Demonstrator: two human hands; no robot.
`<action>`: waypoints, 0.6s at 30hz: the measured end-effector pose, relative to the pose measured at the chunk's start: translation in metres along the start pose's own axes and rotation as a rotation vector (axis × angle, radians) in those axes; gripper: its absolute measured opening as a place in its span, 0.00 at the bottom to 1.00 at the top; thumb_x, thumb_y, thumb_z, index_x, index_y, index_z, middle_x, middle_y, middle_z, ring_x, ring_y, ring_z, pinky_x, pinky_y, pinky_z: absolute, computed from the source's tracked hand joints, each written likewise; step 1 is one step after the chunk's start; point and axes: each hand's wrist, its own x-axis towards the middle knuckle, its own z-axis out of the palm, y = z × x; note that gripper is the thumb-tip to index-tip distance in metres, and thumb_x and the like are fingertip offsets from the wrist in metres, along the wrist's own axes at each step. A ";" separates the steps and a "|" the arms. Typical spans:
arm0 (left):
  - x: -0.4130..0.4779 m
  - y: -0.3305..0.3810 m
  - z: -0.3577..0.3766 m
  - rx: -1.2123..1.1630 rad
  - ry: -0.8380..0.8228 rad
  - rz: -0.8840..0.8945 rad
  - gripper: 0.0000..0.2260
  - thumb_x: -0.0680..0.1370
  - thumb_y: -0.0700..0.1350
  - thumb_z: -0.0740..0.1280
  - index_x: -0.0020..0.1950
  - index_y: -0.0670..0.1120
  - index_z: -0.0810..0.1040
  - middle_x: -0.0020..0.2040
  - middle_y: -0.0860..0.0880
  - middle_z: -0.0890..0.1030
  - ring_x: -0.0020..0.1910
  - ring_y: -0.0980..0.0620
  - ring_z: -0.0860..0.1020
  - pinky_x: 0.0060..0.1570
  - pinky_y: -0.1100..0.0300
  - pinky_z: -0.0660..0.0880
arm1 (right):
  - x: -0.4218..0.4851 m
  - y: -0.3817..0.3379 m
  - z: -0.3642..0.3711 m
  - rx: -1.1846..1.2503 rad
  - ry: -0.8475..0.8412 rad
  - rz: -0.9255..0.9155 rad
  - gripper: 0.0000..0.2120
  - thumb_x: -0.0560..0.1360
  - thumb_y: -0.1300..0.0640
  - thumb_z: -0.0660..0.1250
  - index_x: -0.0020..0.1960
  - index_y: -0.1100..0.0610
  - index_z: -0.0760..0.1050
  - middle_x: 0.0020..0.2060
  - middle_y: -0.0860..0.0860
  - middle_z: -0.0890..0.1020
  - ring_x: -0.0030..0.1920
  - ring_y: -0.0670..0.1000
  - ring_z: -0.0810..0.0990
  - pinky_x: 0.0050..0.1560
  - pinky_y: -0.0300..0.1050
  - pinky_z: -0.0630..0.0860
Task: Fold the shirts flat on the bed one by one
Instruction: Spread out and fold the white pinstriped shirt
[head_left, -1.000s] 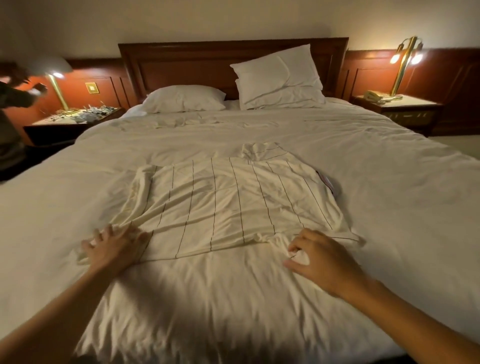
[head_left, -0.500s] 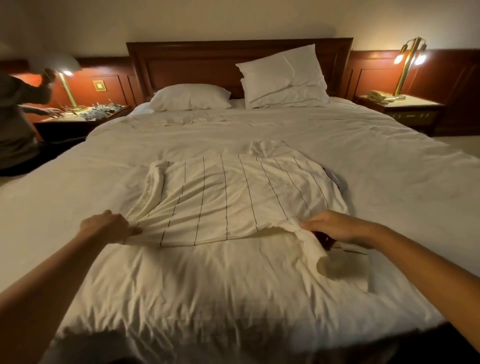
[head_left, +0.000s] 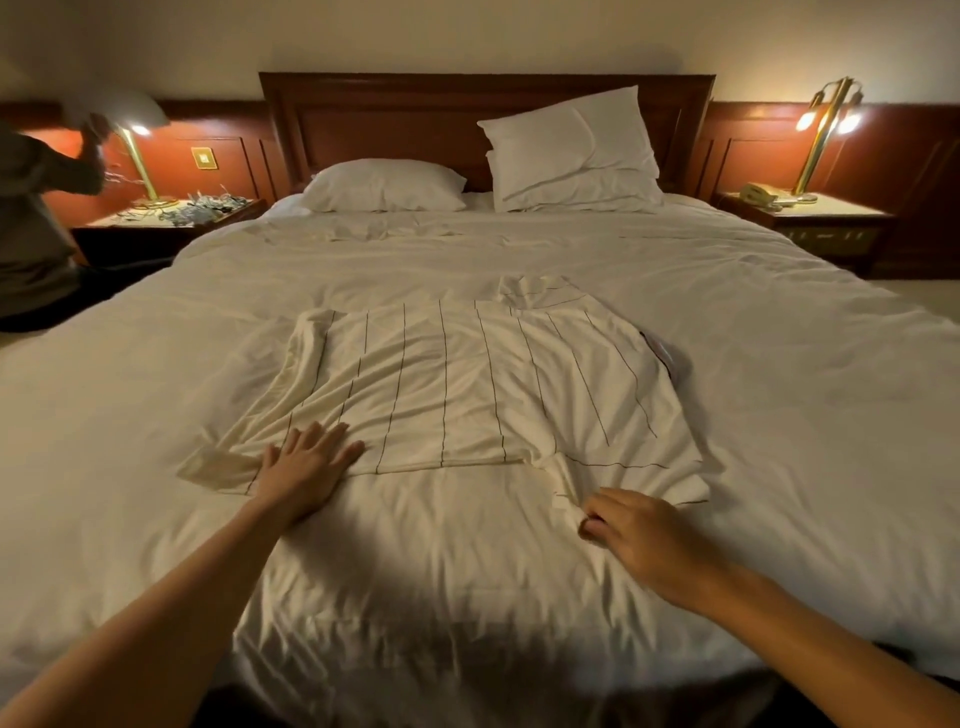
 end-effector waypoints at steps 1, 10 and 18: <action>0.000 -0.001 0.001 0.010 -0.025 -0.001 0.29 0.81 0.67 0.46 0.81 0.60 0.53 0.82 0.53 0.51 0.81 0.47 0.47 0.76 0.41 0.46 | -0.001 0.004 -0.005 0.028 -0.128 0.023 0.11 0.80 0.48 0.66 0.41 0.51 0.71 0.34 0.42 0.74 0.37 0.47 0.76 0.41 0.47 0.73; -0.005 0.004 0.002 0.142 -0.093 0.009 0.26 0.83 0.63 0.44 0.81 0.60 0.46 0.82 0.52 0.43 0.81 0.44 0.41 0.76 0.40 0.44 | 0.009 0.062 -0.032 -0.023 0.202 0.691 0.15 0.77 0.39 0.65 0.58 0.47 0.75 0.54 0.54 0.77 0.57 0.59 0.75 0.58 0.53 0.73; -0.001 -0.005 0.006 0.173 -0.093 0.036 0.23 0.84 0.62 0.44 0.80 0.64 0.46 0.82 0.55 0.43 0.81 0.45 0.41 0.76 0.39 0.44 | 0.018 0.068 -0.024 0.644 0.176 0.827 0.29 0.69 0.51 0.79 0.64 0.48 0.70 0.55 0.48 0.75 0.45 0.52 0.79 0.45 0.44 0.74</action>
